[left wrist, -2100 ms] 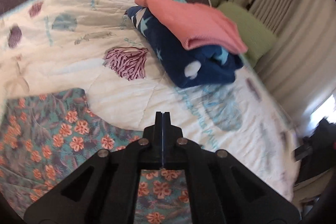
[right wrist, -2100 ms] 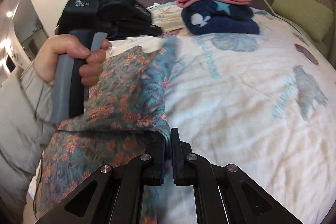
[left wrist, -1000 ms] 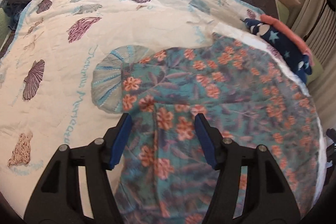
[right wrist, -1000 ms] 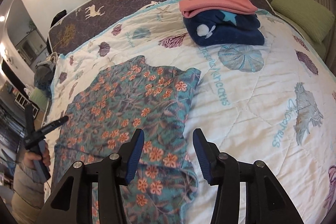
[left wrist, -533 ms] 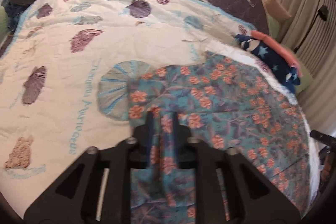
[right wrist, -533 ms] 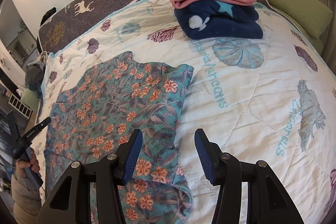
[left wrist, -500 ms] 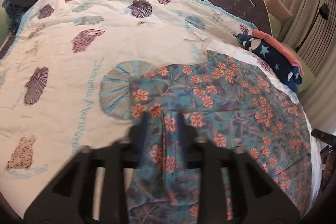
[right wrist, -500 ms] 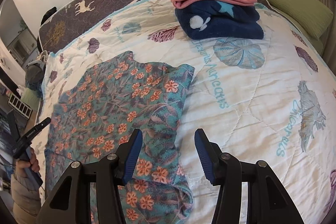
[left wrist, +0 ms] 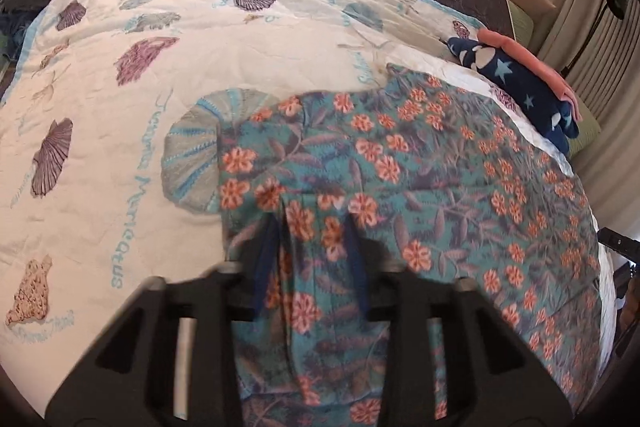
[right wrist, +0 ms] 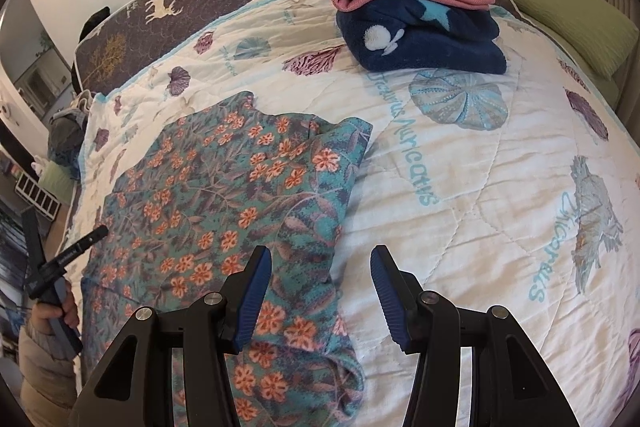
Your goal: Fold small clothes
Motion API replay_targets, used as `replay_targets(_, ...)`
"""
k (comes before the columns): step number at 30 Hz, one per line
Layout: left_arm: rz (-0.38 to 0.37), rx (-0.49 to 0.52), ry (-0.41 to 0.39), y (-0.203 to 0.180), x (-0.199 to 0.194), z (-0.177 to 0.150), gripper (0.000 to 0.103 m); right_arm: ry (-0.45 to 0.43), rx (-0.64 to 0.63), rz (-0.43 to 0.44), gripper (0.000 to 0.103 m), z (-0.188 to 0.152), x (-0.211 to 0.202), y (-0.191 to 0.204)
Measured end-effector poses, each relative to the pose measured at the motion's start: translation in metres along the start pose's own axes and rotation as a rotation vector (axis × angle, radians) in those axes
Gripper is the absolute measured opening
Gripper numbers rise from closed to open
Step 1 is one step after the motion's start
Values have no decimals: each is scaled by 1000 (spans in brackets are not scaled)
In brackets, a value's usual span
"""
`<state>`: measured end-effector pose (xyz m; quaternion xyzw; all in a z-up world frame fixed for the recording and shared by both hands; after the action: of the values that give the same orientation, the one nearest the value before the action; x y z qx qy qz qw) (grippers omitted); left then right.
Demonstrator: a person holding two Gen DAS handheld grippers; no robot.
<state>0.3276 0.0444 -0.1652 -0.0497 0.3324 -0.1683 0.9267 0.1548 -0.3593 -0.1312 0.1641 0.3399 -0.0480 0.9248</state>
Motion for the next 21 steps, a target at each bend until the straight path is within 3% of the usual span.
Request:
replay_targets(5, -19, -68, -134, 0, -22, 34, 3, -10, 26, 31, 53, 19, 18, -1)
replay_targets(7, -19, -105, -149, 9, -26, 43, 3, -6, 53, 12, 53, 29, 29, -8)
replay_targets(9, 32, -86, -134, 19, -22, 39, 3, 1, 85, 2, 53, 37, 38, -15)
replay_targets(13, 53, -108, -50, 31, -9, 14, 5, 0, 71, 9, 53, 39, 42, -12)
replay_targets(15, 69, -149, -25, 36, -8, 7, 30, 17, 40, 7, 54, 32, 44, -6)
replay_targets(16, 75, -173, -22, 38, -10, 5, 37, 30, 32, 9, 54, 28, 45, -5)
replay_targets(18, 67, -183, -55, 38, -22, 7, 45, 65, 10, 14, 54, 17, 46, -2)
replay_targets(21, 39, -123, -40, 29, -33, 2, 60, 86, -28, 1, 54, 1, 40, -4)
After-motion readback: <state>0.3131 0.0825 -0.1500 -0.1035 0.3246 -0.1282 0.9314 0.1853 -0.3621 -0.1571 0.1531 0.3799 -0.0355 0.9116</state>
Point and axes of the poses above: each gripper's, at about its wrist camera, not at the fingertips, and x roughly the way its jaws point, y to its left, z to its top, the point moved 7 cm from there along x, roughly the way its jaws point, and after that the axes turned 13 degrees about -y, right-handed, at the moved point
